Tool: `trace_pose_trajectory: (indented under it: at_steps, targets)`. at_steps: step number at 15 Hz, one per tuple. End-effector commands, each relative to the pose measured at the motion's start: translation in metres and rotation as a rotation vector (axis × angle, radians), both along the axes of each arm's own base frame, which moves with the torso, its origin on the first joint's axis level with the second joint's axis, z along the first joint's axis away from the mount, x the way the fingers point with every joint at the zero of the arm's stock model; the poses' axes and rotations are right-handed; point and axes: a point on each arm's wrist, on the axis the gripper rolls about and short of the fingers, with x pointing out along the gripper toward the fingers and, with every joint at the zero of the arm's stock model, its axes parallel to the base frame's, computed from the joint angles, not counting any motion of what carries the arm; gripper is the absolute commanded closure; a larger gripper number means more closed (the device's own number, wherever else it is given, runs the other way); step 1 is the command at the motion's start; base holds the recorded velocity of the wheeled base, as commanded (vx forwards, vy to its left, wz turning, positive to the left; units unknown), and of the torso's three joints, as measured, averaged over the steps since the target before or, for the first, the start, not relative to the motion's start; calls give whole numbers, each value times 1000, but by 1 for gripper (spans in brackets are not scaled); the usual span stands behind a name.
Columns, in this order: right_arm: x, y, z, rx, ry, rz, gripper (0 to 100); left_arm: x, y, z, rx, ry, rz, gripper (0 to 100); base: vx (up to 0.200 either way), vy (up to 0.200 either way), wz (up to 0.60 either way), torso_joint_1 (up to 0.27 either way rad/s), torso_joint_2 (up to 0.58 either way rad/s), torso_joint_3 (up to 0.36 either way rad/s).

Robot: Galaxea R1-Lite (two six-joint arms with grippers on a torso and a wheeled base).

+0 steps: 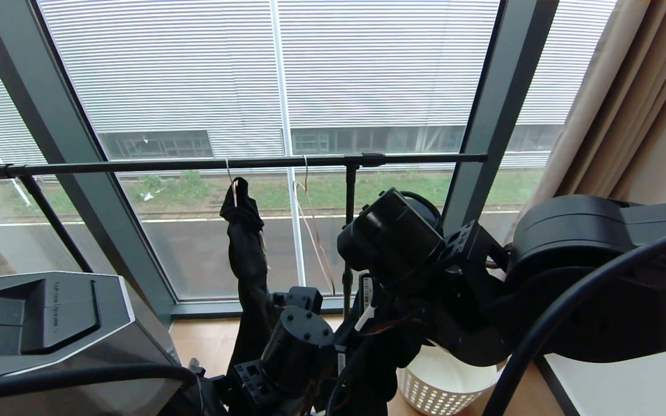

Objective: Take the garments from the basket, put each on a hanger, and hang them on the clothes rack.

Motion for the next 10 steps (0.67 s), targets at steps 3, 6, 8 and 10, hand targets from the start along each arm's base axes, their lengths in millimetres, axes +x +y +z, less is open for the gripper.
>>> trace_pose_trajectory:
  at_steps: [3, 6, 8, 10]
  targets:
    - [3, -2, 0, -1, 0, -12, 100, -8, 10, 14, -16, -18, 1, 0, 0, 0, 0, 0, 0, 0]
    - [3, -3, 0, -1, -1, -11, 100, -6, 13, 14, -13, -18, 11, 0, 0, 0, 0, 0, 0, 0]
    - [4, -5, 0, -4, 2, -19, 100, -5, 14, 14, -11, -17, 14, 0, 0, 0, 0, 0, 0, 0]
    - [6, -8, -1, -9, 4, -27, 100, -4, 20, 13, -2, -16, 30, 0, 0, 0, 0, 0, 0, 0]
